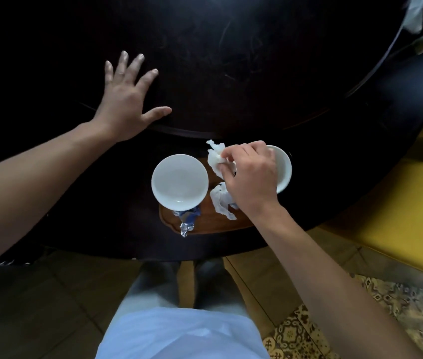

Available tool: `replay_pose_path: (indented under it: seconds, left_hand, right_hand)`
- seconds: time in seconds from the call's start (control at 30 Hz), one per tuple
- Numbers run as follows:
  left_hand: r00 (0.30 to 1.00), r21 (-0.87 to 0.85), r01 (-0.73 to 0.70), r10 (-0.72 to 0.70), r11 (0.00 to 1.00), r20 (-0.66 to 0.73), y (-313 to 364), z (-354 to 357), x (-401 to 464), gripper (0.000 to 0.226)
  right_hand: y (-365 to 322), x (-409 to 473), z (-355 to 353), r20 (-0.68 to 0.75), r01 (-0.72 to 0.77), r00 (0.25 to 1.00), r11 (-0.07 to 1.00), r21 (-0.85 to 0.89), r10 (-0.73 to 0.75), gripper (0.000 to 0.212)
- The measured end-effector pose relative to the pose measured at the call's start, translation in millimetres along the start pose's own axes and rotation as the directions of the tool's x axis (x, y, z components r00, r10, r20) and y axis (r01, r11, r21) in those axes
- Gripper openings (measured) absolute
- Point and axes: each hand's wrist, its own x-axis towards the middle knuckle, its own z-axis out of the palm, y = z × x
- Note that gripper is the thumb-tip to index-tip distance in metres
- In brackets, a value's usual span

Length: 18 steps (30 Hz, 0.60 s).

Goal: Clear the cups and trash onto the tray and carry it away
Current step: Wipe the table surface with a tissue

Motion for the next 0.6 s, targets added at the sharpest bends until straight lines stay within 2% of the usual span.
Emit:
replay_pose_path:
  seconds: [0.2,0.33,0.6]
  left_hand:
    - [1.000,0.016,0.002,-0.002,1.000,-0.004,7,5,-1,0.087]
    - [1.000,-0.004,0.003,-0.003,1.000,0.003,12,5,0,0.088]
    - [0.999,0.021,0.018,-0.019,1.000,0.031,21,4,-2,0.089]
  right_hand:
    - [11,14,7,0.116,0.039,0.993,0.993,-0.113,-0.026,0.011]
    - [6,19,9,0.155,0.116,0.984,0.973,-0.200,-0.086,0.012]
    - [-1,21,23,0.311,0.216,0.942,0.938,-0.272,-0.127,0.015]
